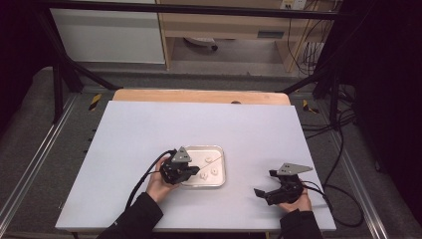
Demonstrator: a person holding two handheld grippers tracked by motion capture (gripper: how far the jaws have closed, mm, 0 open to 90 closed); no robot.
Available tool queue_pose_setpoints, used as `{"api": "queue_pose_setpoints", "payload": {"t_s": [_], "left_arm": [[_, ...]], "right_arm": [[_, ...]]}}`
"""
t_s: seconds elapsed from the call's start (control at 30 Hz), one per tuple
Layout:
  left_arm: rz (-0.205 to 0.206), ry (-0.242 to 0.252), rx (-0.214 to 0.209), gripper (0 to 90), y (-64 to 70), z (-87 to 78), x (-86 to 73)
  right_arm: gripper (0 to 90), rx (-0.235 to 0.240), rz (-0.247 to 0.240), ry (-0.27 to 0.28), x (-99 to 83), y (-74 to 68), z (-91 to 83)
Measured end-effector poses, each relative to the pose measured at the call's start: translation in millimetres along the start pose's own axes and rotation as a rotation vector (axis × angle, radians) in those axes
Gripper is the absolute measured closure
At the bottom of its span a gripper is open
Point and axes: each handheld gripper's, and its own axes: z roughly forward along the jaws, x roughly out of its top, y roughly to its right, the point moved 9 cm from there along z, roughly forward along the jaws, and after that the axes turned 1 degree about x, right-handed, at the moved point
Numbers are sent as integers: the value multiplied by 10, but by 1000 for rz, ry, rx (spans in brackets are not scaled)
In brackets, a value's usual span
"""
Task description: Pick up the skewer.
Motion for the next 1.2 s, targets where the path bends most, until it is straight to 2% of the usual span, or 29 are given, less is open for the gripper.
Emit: {"api": "queue_pose_setpoints", "payload": {"t_s": [0.4,0.63,1.2], "left_arm": [[5,3,-3,886,71,-64,29],[24,-1,-9,887,129,-79,46],[60,-18,-23,887,246,-69,75]], "right_arm": [[12,0,-26,-1,36,-35,10],[15,-5,-41,4,69,-62,5],[26,-6,-137,-10,181,-221,76]]}}
